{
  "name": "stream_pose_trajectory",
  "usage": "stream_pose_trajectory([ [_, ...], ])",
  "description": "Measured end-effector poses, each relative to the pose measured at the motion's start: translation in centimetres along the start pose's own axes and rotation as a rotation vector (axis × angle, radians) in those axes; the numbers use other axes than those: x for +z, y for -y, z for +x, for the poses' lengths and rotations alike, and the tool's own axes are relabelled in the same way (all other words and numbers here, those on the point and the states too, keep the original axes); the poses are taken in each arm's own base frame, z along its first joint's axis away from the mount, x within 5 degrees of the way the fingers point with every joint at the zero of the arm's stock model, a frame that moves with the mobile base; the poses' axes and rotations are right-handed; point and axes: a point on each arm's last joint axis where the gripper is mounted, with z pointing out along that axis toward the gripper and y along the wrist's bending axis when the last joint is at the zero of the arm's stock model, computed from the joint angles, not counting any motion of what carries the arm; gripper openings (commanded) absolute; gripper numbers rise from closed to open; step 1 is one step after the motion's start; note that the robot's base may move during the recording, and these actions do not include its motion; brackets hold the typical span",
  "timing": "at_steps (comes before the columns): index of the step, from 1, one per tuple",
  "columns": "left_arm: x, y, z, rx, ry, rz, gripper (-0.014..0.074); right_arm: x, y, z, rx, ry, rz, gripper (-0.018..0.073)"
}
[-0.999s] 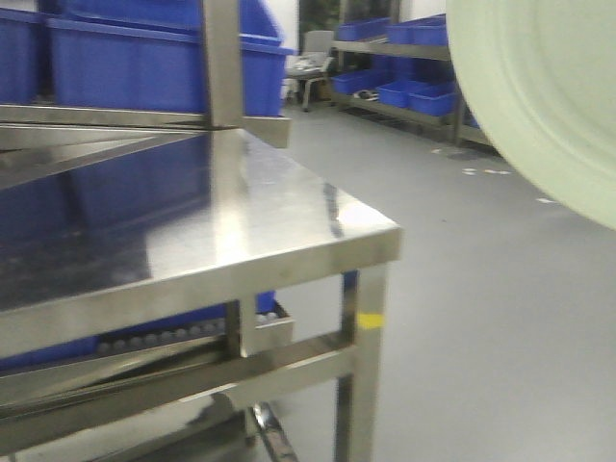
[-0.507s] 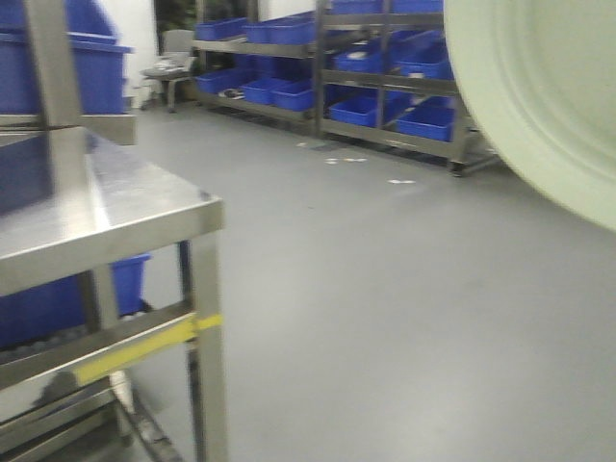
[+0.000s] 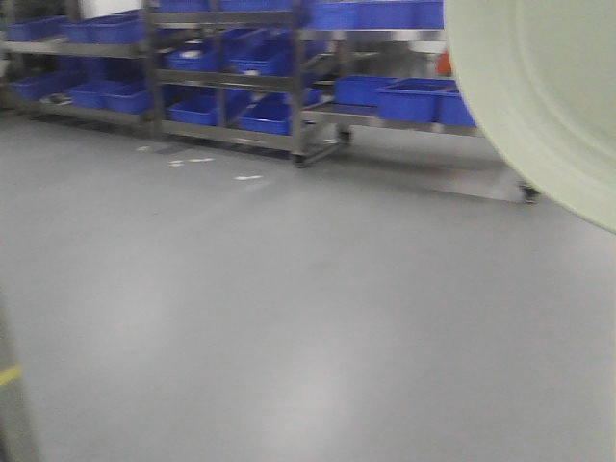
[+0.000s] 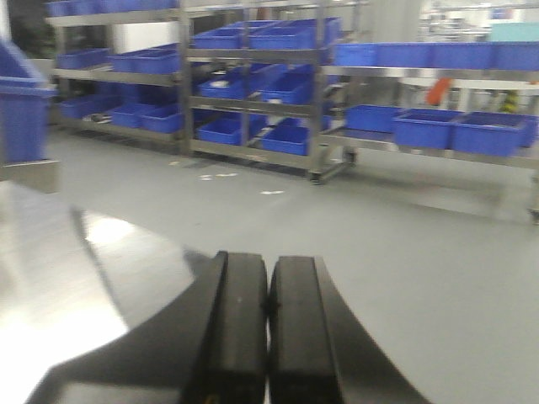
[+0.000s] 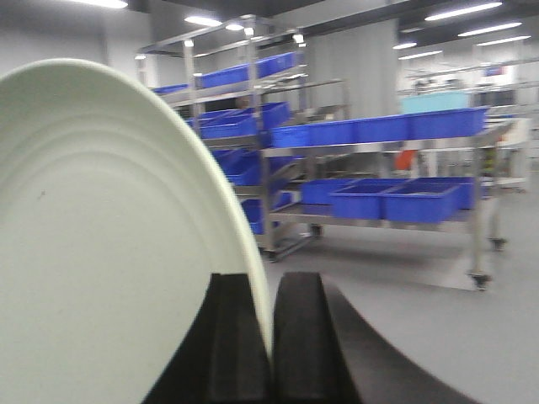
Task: Place green plate on second shelf with right arm
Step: 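Drive the base to the blue-bin shelf rack holding the plate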
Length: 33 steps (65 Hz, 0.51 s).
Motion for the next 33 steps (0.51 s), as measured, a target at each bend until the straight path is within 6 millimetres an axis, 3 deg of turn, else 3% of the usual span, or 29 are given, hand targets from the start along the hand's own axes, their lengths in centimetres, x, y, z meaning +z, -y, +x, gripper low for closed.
stream_pose_trajectory([
  [33, 0.00, 0.00, 0.00, 0.000, 0.000, 0.000, 0.0130, 0.00, 0.00, 0.00, 0.000, 0.000, 0.000, 0.0053],
])
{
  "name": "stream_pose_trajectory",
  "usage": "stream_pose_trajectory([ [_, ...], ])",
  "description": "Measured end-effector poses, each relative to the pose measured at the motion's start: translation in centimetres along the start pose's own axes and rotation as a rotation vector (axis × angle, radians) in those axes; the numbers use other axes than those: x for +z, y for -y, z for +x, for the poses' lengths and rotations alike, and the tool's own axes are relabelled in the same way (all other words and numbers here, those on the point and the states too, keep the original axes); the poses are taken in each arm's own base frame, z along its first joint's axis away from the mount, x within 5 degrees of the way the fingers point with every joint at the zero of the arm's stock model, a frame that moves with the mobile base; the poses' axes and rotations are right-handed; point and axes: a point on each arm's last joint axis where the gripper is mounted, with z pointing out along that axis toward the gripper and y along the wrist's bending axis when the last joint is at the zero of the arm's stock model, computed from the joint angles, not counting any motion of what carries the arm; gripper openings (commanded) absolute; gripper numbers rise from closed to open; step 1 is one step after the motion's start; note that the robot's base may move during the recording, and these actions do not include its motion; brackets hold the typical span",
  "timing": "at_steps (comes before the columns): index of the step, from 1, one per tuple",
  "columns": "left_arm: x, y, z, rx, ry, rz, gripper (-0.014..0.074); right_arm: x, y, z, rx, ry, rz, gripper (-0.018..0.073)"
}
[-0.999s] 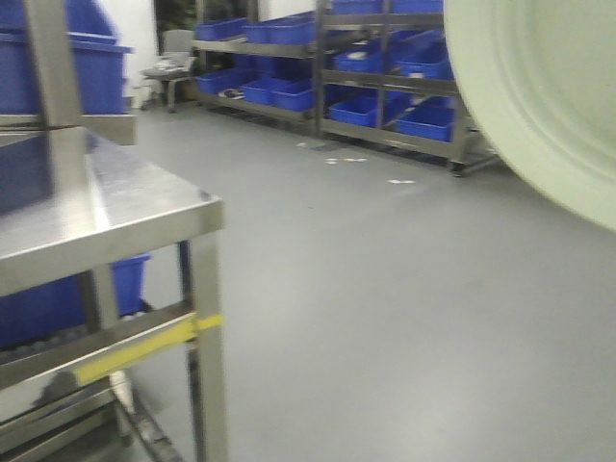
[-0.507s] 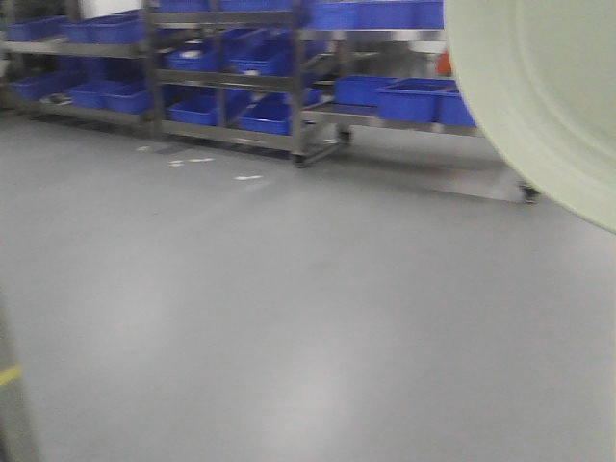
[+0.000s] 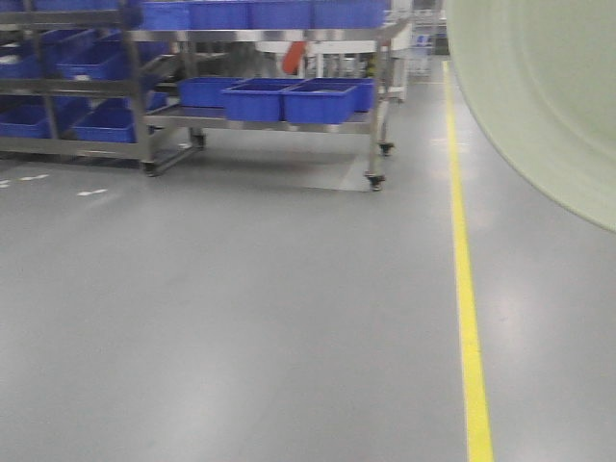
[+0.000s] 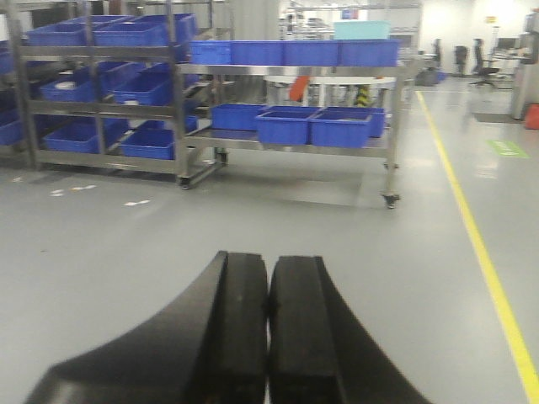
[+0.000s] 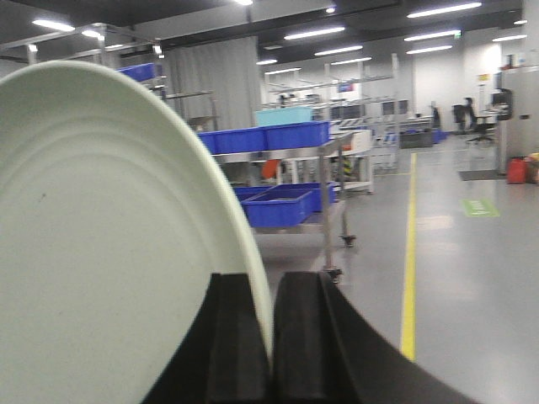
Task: Place green plate on second shelf with right arm
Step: 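Drive the base to the blue-bin shelf rack holding the plate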
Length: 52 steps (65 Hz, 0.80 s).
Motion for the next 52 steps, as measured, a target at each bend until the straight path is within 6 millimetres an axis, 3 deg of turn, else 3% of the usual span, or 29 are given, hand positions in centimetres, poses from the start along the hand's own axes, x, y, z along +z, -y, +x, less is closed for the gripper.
stream_pose_trajectory([
  [52, 0.00, 0.00, 0.00, 0.000, 0.000, 0.000, 0.0130, 0.00, 0.00, 0.00, 0.000, 0.000, 0.000, 0.0053],
])
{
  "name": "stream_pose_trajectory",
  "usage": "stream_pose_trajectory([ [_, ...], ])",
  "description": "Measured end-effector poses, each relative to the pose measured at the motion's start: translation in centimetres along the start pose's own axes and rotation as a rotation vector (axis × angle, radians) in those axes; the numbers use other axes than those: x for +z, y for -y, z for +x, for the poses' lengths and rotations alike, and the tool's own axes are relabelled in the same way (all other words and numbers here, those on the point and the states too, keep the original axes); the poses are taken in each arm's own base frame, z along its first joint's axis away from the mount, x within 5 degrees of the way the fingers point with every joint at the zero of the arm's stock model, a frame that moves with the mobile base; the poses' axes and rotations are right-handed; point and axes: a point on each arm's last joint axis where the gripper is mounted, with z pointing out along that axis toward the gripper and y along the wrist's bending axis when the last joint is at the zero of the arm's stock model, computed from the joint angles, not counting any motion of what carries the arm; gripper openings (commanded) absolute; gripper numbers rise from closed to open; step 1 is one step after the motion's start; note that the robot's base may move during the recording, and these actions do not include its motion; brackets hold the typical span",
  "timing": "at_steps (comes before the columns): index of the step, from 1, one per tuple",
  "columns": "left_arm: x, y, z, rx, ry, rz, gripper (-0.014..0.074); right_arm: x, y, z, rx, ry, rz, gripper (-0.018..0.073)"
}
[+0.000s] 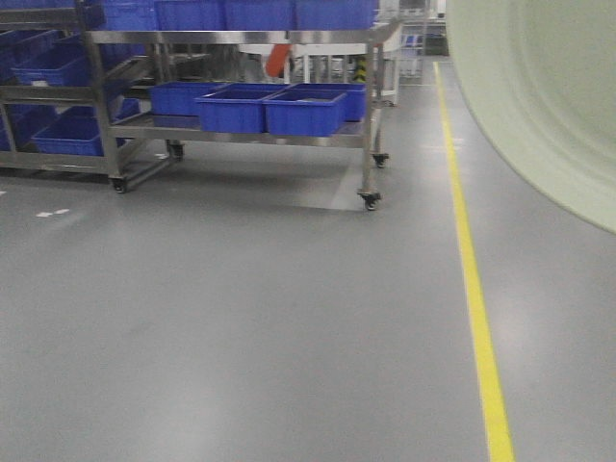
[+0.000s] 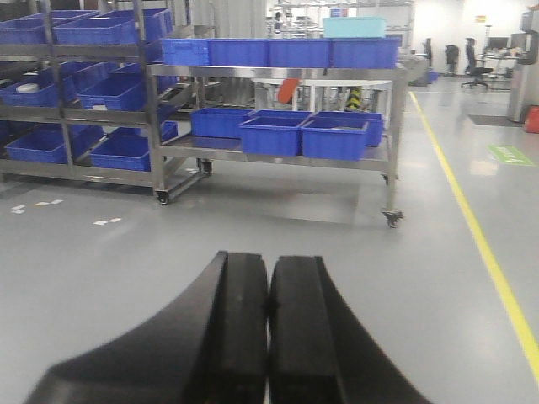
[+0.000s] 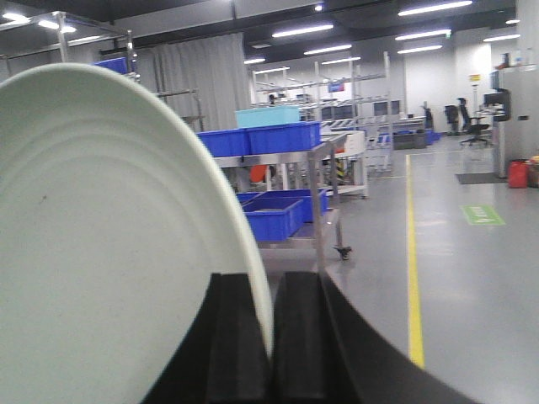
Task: Place green plate on second shelf with right arm
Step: 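Drive the base to the blue-bin shelf rack holding the plate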
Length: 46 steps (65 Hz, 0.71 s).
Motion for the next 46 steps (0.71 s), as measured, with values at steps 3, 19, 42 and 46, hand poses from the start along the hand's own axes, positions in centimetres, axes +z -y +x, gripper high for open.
stream_pose_trajectory([
  [3, 0.00, 0.00, 0.00, 0.000, 0.000, 0.000, 0.0130, 0.00, 0.00, 0.00, 0.000, 0.000, 0.000, 0.0053],
  [19, 0.00, 0.00, 0.00, 0.000, 0.000, 0.000, 0.0130, 0.00, 0.00, 0.00, 0.000, 0.000, 0.000, 0.0053],
  [42, 0.00, 0.00, 0.00, 0.000, 0.000, 0.000, 0.0130, 0.00, 0.00, 0.00, 0.000, 0.000, 0.000, 0.0053],
  [46, 0.00, 0.00, 0.00, 0.000, 0.000, 0.000, 0.0130, 0.00, 0.00, 0.00, 0.000, 0.000, 0.000, 0.0053],
])
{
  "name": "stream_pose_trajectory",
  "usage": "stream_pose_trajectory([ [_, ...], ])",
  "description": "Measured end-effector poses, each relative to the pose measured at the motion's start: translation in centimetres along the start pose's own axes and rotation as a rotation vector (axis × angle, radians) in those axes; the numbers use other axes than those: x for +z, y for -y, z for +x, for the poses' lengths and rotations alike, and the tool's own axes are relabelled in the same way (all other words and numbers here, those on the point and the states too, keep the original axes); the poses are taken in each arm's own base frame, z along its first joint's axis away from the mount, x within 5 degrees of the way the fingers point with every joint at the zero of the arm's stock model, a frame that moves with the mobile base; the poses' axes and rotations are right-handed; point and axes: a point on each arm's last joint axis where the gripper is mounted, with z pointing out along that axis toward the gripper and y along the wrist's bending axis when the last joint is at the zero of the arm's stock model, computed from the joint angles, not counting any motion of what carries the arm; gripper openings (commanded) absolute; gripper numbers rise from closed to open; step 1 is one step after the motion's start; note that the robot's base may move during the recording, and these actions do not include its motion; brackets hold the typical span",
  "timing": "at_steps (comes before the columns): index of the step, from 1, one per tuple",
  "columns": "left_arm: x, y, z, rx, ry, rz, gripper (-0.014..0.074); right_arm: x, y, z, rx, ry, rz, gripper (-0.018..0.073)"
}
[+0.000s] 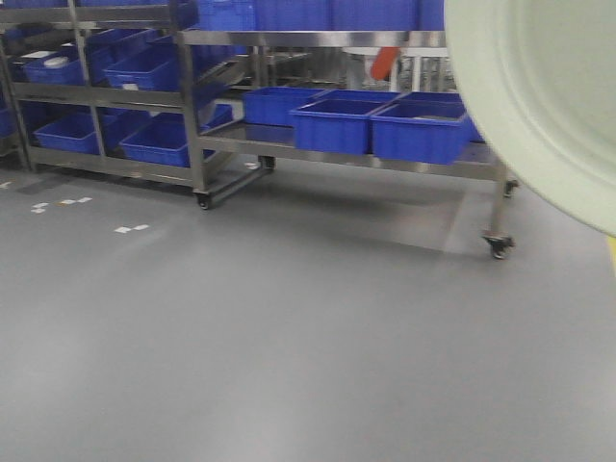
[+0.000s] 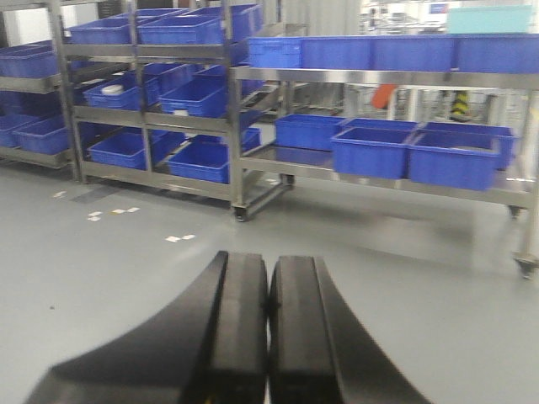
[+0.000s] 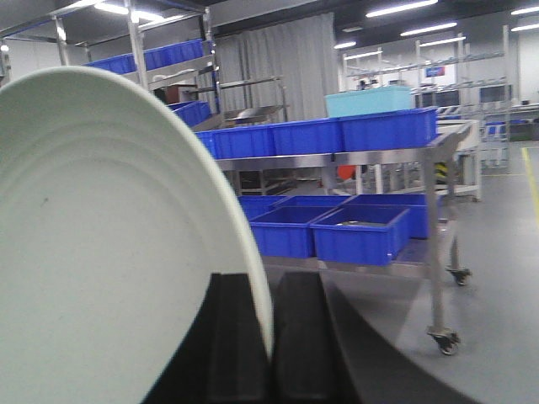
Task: Place green plate on second shelf with right arm
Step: 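Drive the base to the blue-bin shelf rack holding the plate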
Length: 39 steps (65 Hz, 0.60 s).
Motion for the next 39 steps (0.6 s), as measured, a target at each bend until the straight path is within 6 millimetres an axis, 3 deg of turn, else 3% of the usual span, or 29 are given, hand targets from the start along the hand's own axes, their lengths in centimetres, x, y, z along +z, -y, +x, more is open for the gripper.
stream_pose_trajectory([
  [39, 0.00, 0.00, 0.02, 0.000, -0.002, 0.000, 0.0130, 0.00, 0.00, 0.00, 0.000, 0.000, 0.000, 0.0053],
])
